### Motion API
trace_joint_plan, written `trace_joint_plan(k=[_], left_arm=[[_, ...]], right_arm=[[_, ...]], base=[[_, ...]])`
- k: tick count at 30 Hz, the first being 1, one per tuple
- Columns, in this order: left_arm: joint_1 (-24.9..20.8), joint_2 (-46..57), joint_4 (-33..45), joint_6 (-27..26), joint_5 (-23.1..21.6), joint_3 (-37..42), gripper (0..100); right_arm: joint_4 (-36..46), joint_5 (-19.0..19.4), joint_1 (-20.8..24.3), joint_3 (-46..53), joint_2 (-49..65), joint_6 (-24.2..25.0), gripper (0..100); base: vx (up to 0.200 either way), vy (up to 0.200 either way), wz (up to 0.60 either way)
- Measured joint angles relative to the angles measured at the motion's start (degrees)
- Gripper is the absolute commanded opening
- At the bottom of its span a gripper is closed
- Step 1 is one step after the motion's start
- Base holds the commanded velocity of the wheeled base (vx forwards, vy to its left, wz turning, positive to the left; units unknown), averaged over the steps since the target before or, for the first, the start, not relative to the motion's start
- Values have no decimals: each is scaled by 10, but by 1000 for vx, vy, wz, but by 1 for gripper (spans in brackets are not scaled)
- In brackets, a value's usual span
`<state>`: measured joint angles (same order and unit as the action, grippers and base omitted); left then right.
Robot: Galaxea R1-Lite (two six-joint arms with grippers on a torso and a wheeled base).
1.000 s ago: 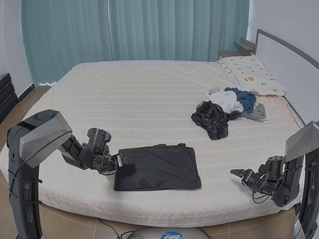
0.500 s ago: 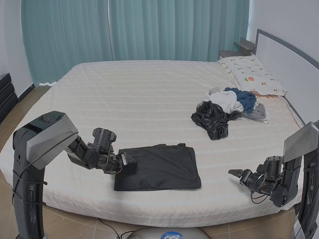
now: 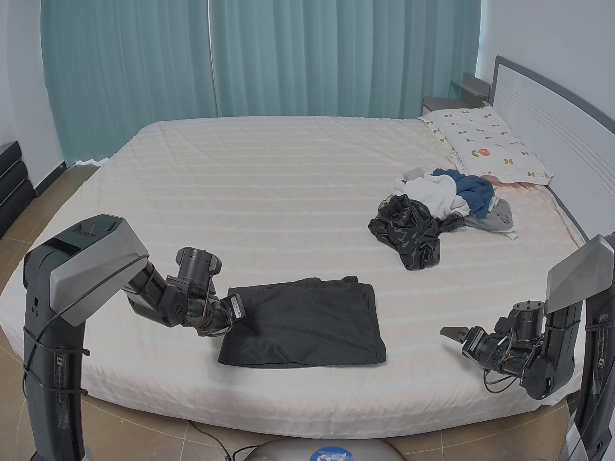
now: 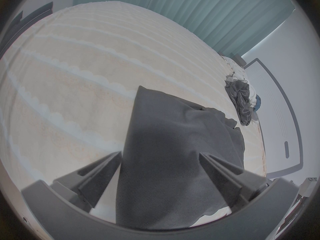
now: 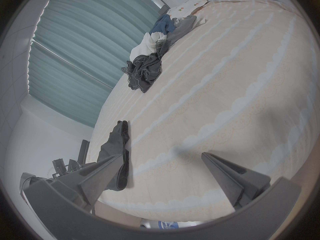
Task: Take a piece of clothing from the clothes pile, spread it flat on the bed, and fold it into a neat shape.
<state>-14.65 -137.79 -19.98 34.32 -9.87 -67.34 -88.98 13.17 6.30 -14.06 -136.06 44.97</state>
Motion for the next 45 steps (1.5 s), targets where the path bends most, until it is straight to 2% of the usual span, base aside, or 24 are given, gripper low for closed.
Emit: trace_joint_plan(k=[6,11,45], left_arm=[[-1,4,3,3,5,1,0],[-1,8,4,29,9,-1,0],[5,35,4,35,7,39,0]], right_arm=[[0,0,0,0,-1,0,100],[0,0,0,1,-1,0,100],[0,-2,4,3,0,5,100]], base=[[0,0,0],[0,0,0],[0,200,0]])
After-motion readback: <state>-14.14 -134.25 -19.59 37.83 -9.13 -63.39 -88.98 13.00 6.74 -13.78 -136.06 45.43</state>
